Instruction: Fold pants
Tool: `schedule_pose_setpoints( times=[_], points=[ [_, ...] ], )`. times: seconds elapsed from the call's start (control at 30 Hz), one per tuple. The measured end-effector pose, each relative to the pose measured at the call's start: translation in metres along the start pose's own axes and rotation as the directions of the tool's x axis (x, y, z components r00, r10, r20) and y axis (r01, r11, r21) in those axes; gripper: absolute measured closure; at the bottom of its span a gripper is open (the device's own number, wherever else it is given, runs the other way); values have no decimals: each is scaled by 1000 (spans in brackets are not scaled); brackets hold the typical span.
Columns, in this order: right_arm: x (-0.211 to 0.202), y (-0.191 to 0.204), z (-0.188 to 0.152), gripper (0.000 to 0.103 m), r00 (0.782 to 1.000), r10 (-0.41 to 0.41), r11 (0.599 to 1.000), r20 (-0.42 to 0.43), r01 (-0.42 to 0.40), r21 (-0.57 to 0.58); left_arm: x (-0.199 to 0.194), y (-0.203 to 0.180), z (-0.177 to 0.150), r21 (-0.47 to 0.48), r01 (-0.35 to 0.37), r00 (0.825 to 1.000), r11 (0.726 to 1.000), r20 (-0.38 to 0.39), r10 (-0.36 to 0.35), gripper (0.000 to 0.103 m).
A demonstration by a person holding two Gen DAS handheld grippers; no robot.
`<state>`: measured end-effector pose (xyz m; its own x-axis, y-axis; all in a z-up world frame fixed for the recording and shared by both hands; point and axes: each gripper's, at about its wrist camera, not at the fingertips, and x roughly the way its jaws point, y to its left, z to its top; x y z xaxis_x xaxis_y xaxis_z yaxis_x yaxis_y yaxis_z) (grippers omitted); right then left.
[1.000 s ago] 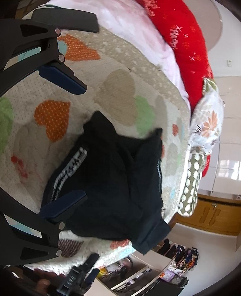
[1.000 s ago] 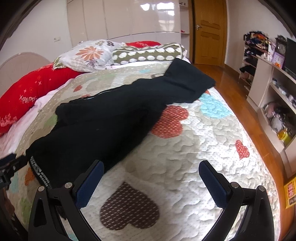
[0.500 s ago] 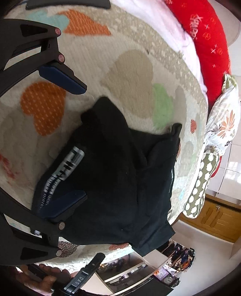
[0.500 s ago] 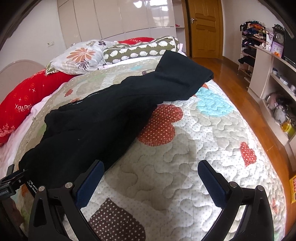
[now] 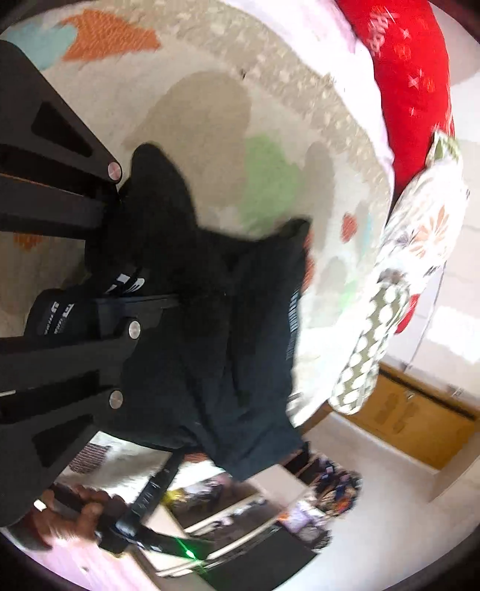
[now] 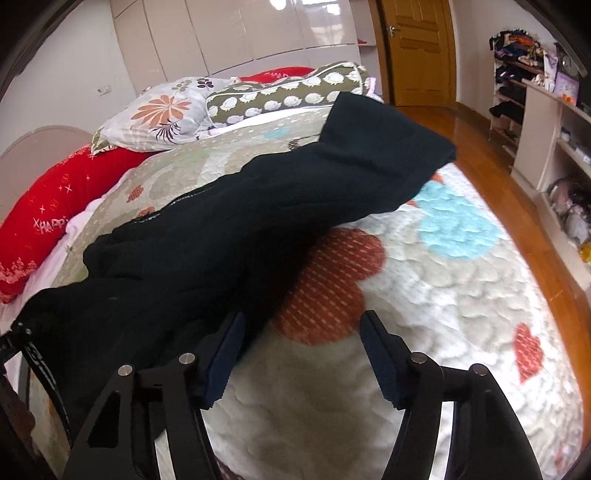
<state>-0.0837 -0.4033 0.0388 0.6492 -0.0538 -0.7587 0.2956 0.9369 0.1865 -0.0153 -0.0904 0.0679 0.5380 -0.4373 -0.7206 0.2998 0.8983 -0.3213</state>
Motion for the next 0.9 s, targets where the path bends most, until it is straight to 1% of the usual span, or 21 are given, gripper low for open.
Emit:
schedule_pose_setpoints(
  times=[0.03, 0.1, 0.13, 0.17, 0.23, 0.3, 0.37, 0.47, 0.53, 0.57, 0.6, 0.63, 0.7, 0.73, 0.77, 0.8, 0.83, 0.9],
  points=[
    [5, 2, 3, 45, 1000, 11, 1000, -2, -11, 3, -3, 6, 2, -8, -16, 1000, 1000, 11, 16, 98],
    [13, 7, 8, 56, 999, 38, 999, -3, -38, 3, -6, 15, 2, -17, -43, 999, 999, 20, 43, 98],
    [19, 11, 11, 79, 998, 61, 998, -18, -61, -5, -5, 19, 1, -27, -49, 999, 998, 15, 50, 98],
    [23, 12, 12, 95, 997, 73, 997, -29, -73, -6, -4, 22, -1, -39, -49, 999, 998, 5, 49, 98],
    [18, 13, 11, 99, 995, 93, 996, -25, -93, -8, -1, 24, -4, -45, -52, 999, 998, -4, 52, 98],
    [3, 8, 7, 100, 993, 120, 993, -2, -120, 2, -5, 22, -7, -43, -53, 999, 998, 3, 53, 98],
    [-23, -3, 0, 103, 989, 148, 989, 28, -148, 22, -11, 24, -5, -54, -46, 999, 997, 12, 47, 98],
    [-71, -19, -20, 103, 992, 92, 996, 85, -93, -1, -24, 28, -3, -73, -33, 999, 997, 31, 36, 98],
    [-103, -36, -37, 103, 988, 99, 995, 115, -102, 20, -34, 32, -4, -79, -26, 999, 997, 42, 29, 98],
    [-111, -44, -43, 103, 988, 94, 994, 120, -100, 42, -38, 33, -6, -77, -25, 998, 997, 47, 29, 98],
    [-114, -51, -48, 103, 991, 89, 994, 103, -95, 55, -42, 34, -9, -75, -28, 998, 997, 50, 32, 98],
    [-111, -52, -52, 97, 993, 92, 994, 72, -96, 44, -42, 36, -9, -76, -32, 998, 997, 47, 36, 98],
    [-104, -47, -54, 95, 996, 74, 997, 58, -75, 29, -38, 38, -11, -90, -40, 999, 995, 32, 43, 98],
    [-97, -42, -53, 87, 995, 88, 995, 53, -90, 34, -36, 39, -13, -102, -41, 999, 994, 25, 44, 98],
    [-90, -38, -52, 73, 992, 114, 992, 52, -116, 40, -35, 39, -13, -107, -42, 999, 993, 23, 45, 98],
    [-78, -31, -47, 64, 989, 139, 989, 45, -141, 44, -35, 38, -14, -102, -48, 998, 994, 24, 51, 98],
    [-69, -26, -44, 53, 990, 139, 989, 36, -140, 44, -34, 38, -14, -95, -55, 998, 994, 22, 57, 97],
    [-45, -13, -34, 52, 990, 139, 990, 8, -139, 29, -34, 37, -15, -89, -60, 998, 994, 16, 62, 97]
  ],
)
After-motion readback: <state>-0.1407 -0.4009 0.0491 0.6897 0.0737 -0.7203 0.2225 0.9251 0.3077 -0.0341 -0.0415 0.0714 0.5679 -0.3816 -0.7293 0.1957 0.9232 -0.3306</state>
